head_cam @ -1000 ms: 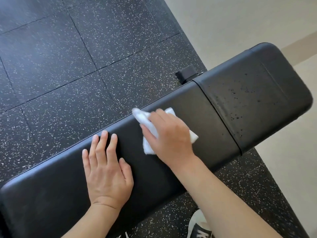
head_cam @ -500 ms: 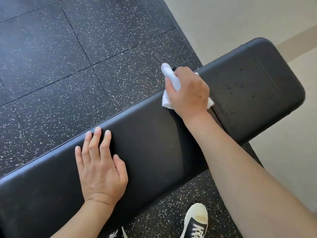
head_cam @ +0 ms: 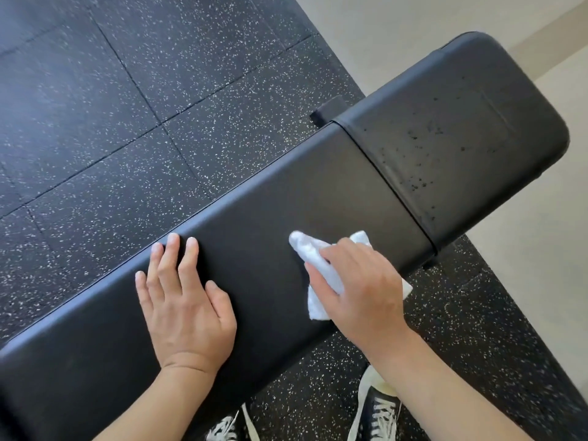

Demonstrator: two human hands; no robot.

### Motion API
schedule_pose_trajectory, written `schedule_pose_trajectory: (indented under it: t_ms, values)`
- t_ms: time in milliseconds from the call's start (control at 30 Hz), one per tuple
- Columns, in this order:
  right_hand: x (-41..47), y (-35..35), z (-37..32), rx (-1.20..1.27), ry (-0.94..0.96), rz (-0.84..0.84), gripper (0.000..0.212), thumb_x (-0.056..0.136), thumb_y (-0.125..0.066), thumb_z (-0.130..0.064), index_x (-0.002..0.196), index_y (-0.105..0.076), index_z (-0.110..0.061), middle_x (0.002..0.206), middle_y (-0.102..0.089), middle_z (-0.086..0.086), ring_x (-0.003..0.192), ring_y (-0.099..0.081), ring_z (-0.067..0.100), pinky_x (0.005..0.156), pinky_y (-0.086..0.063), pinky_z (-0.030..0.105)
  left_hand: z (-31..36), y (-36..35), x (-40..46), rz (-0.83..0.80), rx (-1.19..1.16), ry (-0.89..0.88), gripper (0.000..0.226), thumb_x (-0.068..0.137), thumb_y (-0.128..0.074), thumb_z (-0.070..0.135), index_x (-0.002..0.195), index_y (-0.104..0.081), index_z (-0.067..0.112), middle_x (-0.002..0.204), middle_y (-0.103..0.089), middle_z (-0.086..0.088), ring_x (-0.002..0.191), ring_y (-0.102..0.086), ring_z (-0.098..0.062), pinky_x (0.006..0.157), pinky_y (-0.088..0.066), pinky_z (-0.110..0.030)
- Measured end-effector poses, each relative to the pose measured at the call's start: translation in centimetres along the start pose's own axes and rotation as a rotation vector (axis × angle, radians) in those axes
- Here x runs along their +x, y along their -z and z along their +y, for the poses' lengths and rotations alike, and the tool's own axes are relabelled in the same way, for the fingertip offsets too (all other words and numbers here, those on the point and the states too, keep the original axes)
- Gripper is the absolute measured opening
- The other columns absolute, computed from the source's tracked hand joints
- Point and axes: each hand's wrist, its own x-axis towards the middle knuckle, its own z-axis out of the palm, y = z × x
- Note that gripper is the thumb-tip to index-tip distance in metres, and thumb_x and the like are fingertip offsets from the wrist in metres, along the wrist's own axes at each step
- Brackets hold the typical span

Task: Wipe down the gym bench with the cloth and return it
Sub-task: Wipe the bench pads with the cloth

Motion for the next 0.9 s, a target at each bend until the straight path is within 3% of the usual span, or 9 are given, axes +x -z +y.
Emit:
schedule_pose_trajectory:
  t_ms: [133,333,433,567,633,800,900]
  values:
    - [0.7,-0.8,-0.3,-0.07,0.034,0.05,0.02,0.095,-0.069,-0.026,0.08,-0.065,-0.014,0.069,-0.049,-0.002,0.06,-0.045,0.022,0.052,-0.04,0.035,-0.1,-0.1,0.0,-0.003,0.002,0.0,0.065,0.089,-0.043,0.023,0.153,-0.042,0.008,0.165,-0.034,-0.013,0.156,-0.025,-0.037,0.127,-0.015,-0.059]
    - [13.4,-4.8,-0.3,-0.159,-0.241,0.157,0.023,0.092,-0.062,-0.036,0.082,-0.06,-0.016,0.078,-0.059,0.0,0.064,-0.057,0.028,0.055,-0.027,0.03,-0.1,-0.1,-0.2,-0.019,-0.008,0.013,0.068,0.089,-0.043,0.024,0.155,-0.04,0.01,0.166,-0.032,-0.01,0.157,-0.023,-0.034,0.127,-0.015,-0.06]
    - [16.3,-6.0,-1.9,-0.219,-0.311,0.107,0.021,0.095,-0.061,-0.038,0.089,-0.061,-0.018,0.09,-0.063,0.001,0.077,-0.063,0.03,0.059,-0.027,0.034,-0.2,-0.1,0.1,-0.041,-0.016,0.005,0.068,0.09,-0.04,0.027,0.156,-0.038,0.012,0.166,-0.031,-0.008,0.158,-0.022,-0.033,0.128,-0.012,-0.059]
    - [11.6,-7.7,-7.7,-0.114,-0.201,0.109,0.019,0.082,-0.077,-0.029,0.08,-0.063,-0.018,0.079,-0.062,0.002,0.066,-0.062,0.03,0.053,-0.033,0.034,-0.5,-0.1,-0.1,-0.079,-0.03,-0.007,0.067,0.092,-0.036,0.028,0.157,-0.036,0.013,0.168,-0.029,-0.008,0.159,-0.018,-0.03,0.129,-0.011,-0.058]
    - [7.7,-8.0,-9.4,-0.044,-0.098,0.104,0.016,0.083,-0.078,-0.028,0.085,-0.066,-0.017,0.077,-0.059,0.003,0.063,-0.058,0.029,0.053,-0.041,0.036,-0.5,-0.1,-0.1,-0.091,-0.043,-0.013,0.067,0.093,-0.036,0.028,0.158,-0.035,0.012,0.168,-0.029,-0.009,0.159,-0.018,-0.03,0.128,-0.012,-0.059]
    - [1.2,-4.6,-5.7,-0.132,-0.086,0.142,0.021,0.094,-0.068,-0.033,0.084,-0.066,-0.015,0.075,-0.052,0.001,0.064,-0.051,0.025,0.054,-0.042,0.039,-0.3,0.3,0.1,-0.117,-0.051,-0.013,0.067,0.093,-0.034,0.029,0.159,-0.033,0.014,0.169,-0.028,-0.007,0.16,-0.016,-0.029,0.128,-0.012,-0.058]
    - [-0.7,-2.5,-1.5,-0.218,-0.239,0.249,0.023,0.095,-0.065,-0.035,0.085,-0.067,-0.014,0.075,-0.054,0.001,0.065,-0.054,0.028,0.052,-0.044,0.038,-0.5,0.3,0.0,-0.114,-0.055,-0.028,0.066,0.094,-0.033,0.029,0.159,-0.032,0.015,0.169,-0.027,-0.006,0.16,-0.016,-0.029,0.129,-0.011,-0.058]
